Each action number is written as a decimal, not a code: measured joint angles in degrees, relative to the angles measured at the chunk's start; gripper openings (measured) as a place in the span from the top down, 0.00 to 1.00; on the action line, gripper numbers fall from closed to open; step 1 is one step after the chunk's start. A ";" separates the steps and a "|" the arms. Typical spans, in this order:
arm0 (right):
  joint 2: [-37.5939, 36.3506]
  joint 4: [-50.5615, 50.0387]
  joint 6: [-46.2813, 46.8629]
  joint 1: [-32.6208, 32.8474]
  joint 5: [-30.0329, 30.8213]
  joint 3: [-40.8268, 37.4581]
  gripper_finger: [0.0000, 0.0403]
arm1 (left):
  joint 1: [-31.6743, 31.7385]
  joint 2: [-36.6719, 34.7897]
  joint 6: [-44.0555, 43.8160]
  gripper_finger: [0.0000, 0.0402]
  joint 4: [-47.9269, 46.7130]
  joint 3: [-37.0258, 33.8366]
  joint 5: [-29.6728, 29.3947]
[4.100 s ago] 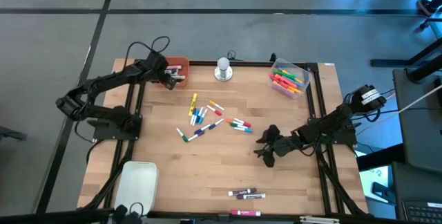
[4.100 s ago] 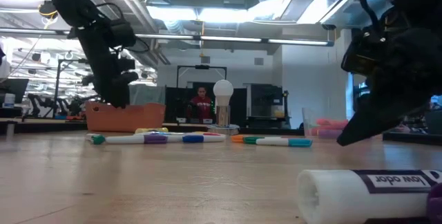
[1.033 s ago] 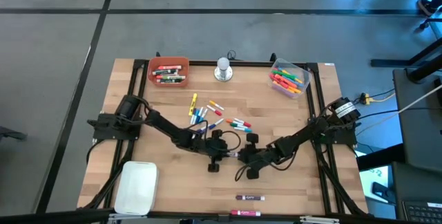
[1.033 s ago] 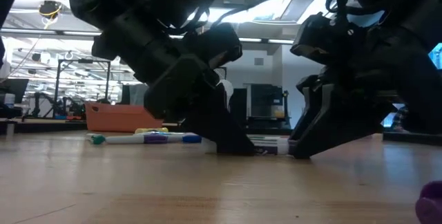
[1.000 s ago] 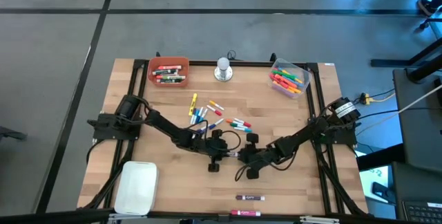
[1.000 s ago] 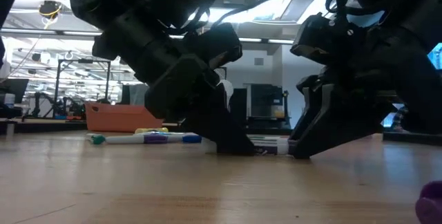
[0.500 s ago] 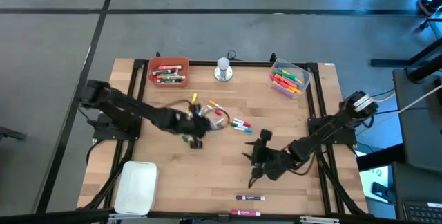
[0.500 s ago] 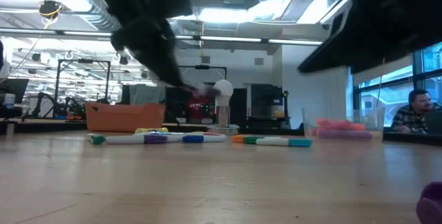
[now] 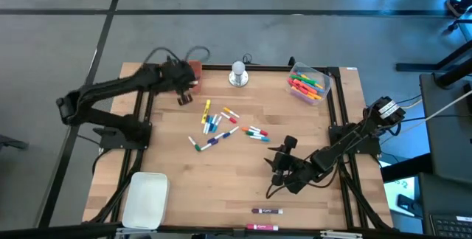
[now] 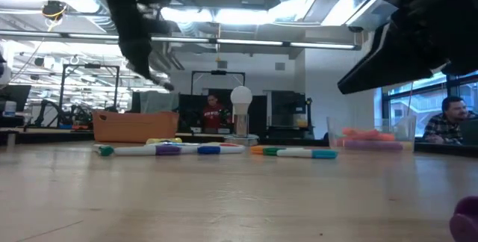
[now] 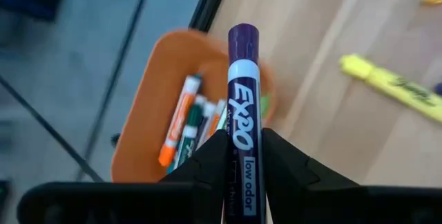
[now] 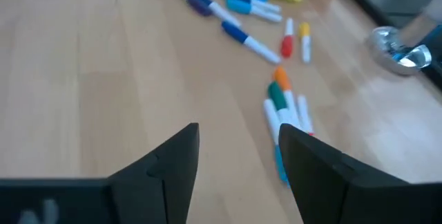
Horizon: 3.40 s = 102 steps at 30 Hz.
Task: Pick & Place Markers
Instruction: Put the purple marker pen into the orange bin
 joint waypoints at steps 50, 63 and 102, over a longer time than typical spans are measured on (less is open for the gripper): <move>22.93 -16.94 -3.33 8.42 -39.83 26.15 0.54 | -41.48 -3.23 -28.50 0.52 14.12 -3.64 -3.63; 23.34 -25.72 -0.66 -0.29 -25.79 25.98 0.84 | -52.31 24.94 -11.26 0.52 59.42 -3.89 -3.71; -8.96 47.62 -11.92 -0.64 -8.82 -21.29 0.84 | -36.62 47.72 -15.65 0.68 121.44 -3.80 24.09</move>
